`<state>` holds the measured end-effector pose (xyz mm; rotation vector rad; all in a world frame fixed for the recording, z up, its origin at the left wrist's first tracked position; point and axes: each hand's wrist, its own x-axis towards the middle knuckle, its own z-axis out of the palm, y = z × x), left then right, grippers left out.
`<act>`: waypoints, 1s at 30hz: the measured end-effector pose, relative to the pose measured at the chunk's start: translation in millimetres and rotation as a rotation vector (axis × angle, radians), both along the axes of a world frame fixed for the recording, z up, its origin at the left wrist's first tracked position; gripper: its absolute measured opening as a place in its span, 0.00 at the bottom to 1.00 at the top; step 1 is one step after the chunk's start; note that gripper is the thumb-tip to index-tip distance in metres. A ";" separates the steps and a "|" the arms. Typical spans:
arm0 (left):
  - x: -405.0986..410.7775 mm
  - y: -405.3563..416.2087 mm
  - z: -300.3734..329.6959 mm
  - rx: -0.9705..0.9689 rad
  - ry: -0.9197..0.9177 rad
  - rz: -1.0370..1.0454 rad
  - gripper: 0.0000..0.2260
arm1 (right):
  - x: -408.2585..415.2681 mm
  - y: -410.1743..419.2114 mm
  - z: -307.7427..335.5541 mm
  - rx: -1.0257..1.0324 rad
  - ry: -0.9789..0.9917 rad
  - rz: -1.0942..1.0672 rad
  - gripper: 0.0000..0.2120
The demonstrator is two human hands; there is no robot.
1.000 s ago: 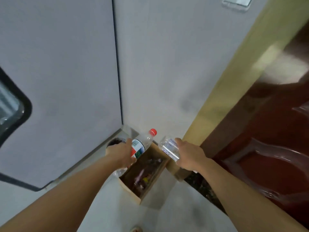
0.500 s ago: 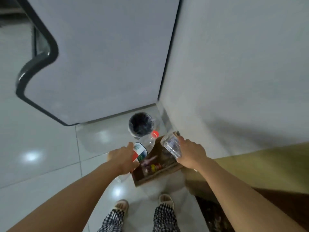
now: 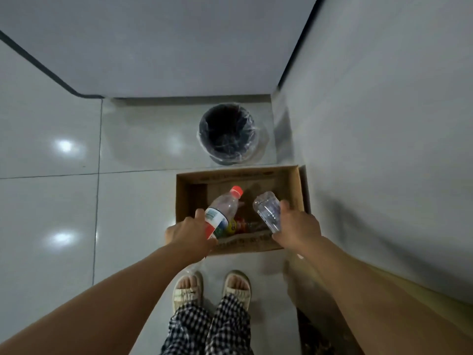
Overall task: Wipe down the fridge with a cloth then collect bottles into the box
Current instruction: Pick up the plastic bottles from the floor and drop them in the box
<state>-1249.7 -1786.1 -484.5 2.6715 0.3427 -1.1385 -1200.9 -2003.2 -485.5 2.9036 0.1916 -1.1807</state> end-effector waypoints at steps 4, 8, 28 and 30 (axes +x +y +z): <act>14.3 -2.1 -92.3 0.012 -0.020 0.011 0.27 | 8.2 6.3 -92.5 0.028 0.036 -0.031 0.33; 17.5 -3.8 -174.0 0.022 -0.019 -0.016 0.30 | 9.4 13.3 -170.1 -0.009 0.059 -0.077 0.34; 31.6 -12.1 -200.5 -0.111 0.041 -0.104 0.28 | 0.9 22.4 -190.4 -0.053 0.062 0.066 0.37; 36.9 -5.2 -164.2 -0.130 0.002 -0.110 0.27 | 2.7 30.8 -151.7 -0.006 0.035 0.066 0.35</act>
